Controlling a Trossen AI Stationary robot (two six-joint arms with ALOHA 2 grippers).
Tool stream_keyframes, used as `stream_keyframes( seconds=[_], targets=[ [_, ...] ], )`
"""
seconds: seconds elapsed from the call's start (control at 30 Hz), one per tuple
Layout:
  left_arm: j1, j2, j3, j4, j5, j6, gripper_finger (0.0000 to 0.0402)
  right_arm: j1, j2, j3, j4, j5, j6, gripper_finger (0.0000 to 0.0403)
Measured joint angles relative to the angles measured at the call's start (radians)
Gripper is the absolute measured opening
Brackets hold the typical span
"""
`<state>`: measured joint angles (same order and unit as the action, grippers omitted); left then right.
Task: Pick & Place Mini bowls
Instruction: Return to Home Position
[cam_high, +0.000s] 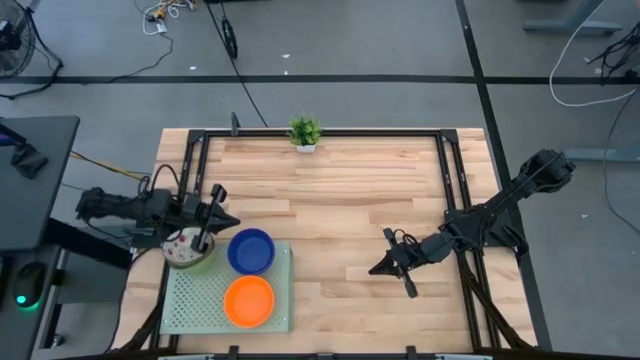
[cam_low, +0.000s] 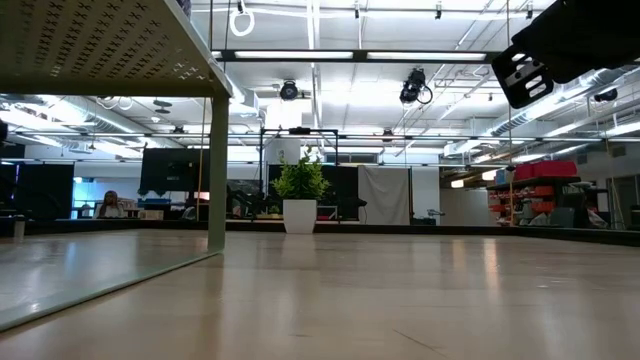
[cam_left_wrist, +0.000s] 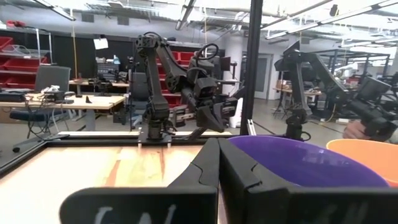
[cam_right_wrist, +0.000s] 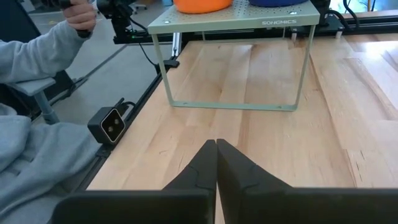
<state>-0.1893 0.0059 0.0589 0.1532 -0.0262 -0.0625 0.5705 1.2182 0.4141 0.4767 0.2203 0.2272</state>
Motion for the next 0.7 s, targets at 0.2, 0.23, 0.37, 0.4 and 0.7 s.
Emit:
stream_keyframes(
  seconds=[0.2,0.23,0.37,0.4,0.7],
  targets=[
    [-0.083,0.000,0.000,0.005,-0.096,0.030,0.0002,0.000,0.000,0.000,0.000,0.000,0.000,0.0009],
    [-0.094,0.000,0.000,0.009,-0.106,0.036,0.0002,0.000,0.000,0.000,-0.001,0.000,0.000,0.0009],
    [-0.134,0.000,0.000,0.021,-0.141,0.048,0.0001,0.000,0.000,0.000,-0.001,0.000,0.000,0.0009],
    [-0.142,0.000,0.000,0.022,-0.149,0.048,0.0001,0.000,0.000,0.000,-0.001,0.000,0.000,0.0009],
    [-0.203,0.008,0.001,0.064,-0.193,0.076,0.0001,0.000,0.000,0.000,-0.002,-0.001,0.000,0.0009]
  ],
)
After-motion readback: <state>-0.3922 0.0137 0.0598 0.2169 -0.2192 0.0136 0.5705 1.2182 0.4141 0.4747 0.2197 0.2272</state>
